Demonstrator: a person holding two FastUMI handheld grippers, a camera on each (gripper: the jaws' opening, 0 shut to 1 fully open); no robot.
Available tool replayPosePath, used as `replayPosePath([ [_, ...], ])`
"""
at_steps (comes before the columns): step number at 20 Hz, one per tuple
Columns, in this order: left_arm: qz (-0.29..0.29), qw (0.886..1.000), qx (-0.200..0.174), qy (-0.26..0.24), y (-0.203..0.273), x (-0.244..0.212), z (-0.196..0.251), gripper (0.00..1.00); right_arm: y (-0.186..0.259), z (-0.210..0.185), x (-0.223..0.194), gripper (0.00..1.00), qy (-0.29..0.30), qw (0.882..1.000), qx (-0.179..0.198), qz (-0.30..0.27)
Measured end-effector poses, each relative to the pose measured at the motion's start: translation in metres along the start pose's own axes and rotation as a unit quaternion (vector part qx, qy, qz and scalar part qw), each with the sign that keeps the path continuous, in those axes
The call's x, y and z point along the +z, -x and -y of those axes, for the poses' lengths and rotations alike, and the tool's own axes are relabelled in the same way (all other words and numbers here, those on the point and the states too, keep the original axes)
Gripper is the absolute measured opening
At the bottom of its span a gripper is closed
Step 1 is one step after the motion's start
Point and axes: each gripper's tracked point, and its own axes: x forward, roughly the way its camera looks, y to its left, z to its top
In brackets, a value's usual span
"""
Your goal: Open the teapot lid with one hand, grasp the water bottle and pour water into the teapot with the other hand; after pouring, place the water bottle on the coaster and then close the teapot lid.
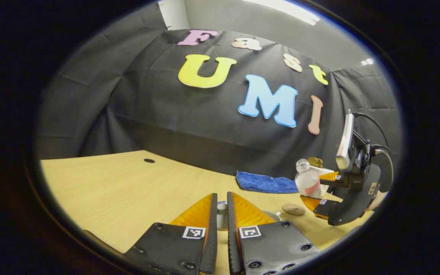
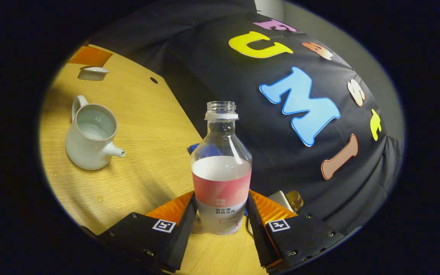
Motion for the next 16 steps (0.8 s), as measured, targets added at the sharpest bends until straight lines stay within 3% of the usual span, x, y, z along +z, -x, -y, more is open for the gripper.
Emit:
replayPosePath([
  [3,0.000,1.000,-0.001,-0.004,0.001,0.000,0.001,0.22,-0.006,0.002,-0.005,0.73,-0.075,0.997,0.009,-0.006],
  [7,0.000,1.000,-0.001,-0.008,0.000,0.000,0.001,0.18,-0.020,0.005,-0.010,0.73,-0.176,0.984,0.014,-0.010],
  [13,0.000,1.000,-0.002,-0.013,0.000,0.000,0.001,0.22,-0.036,-0.003,-0.015,0.73,-0.324,0.945,0.027,-0.015],
  [16,0.000,1.000,-0.003,-0.016,0.001,0.000,0.001,0.22,-0.043,0.001,-0.023,0.73,-0.355,0.935,0.023,-0.022],
])
